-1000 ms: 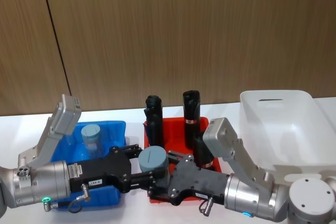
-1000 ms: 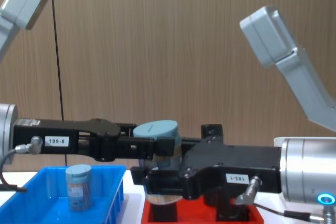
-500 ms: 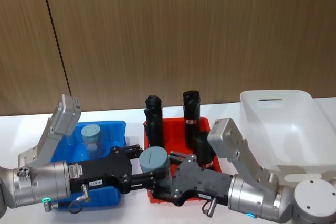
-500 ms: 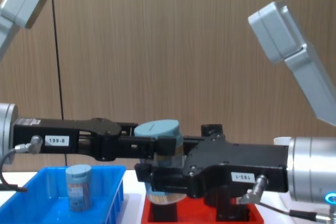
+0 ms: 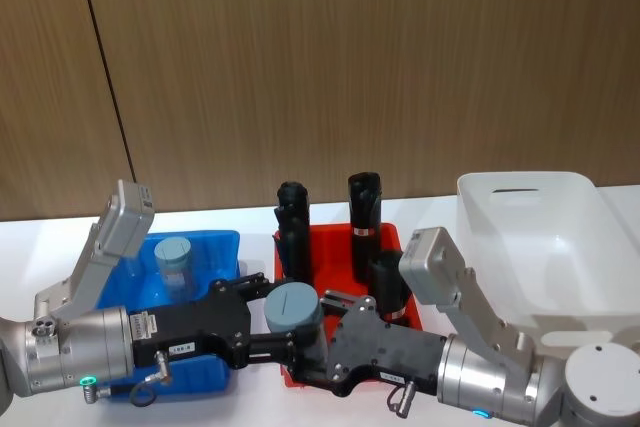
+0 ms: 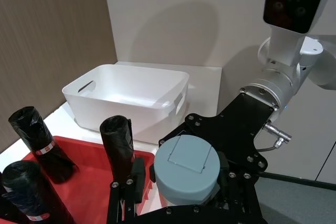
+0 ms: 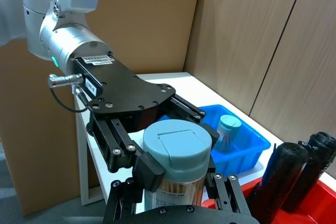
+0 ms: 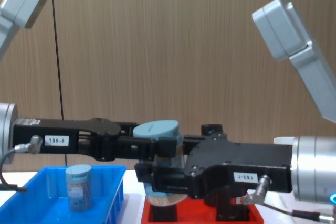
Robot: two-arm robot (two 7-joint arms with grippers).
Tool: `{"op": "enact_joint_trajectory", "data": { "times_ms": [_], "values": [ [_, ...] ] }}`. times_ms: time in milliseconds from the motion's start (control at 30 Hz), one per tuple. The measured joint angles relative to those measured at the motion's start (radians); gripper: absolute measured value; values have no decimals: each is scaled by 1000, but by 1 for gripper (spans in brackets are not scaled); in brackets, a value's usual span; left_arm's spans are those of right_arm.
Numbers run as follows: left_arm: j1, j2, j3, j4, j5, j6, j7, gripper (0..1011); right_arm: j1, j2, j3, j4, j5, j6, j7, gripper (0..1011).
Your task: Pick the cotton swabs from the blue box and place them into the white box.
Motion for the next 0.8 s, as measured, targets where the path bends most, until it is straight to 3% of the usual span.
{"op": "enact_joint_trajectory", "data": {
  "times_ms": [267,800],
  "values": [
    [0,0,0,3,2,1,3,997,-2,5,-4,-7,6,-3,3,650],
    [0,0,0,3,4,2,8,1000,5,8,-7,20,12,-15,-17,650]
  ]
}}
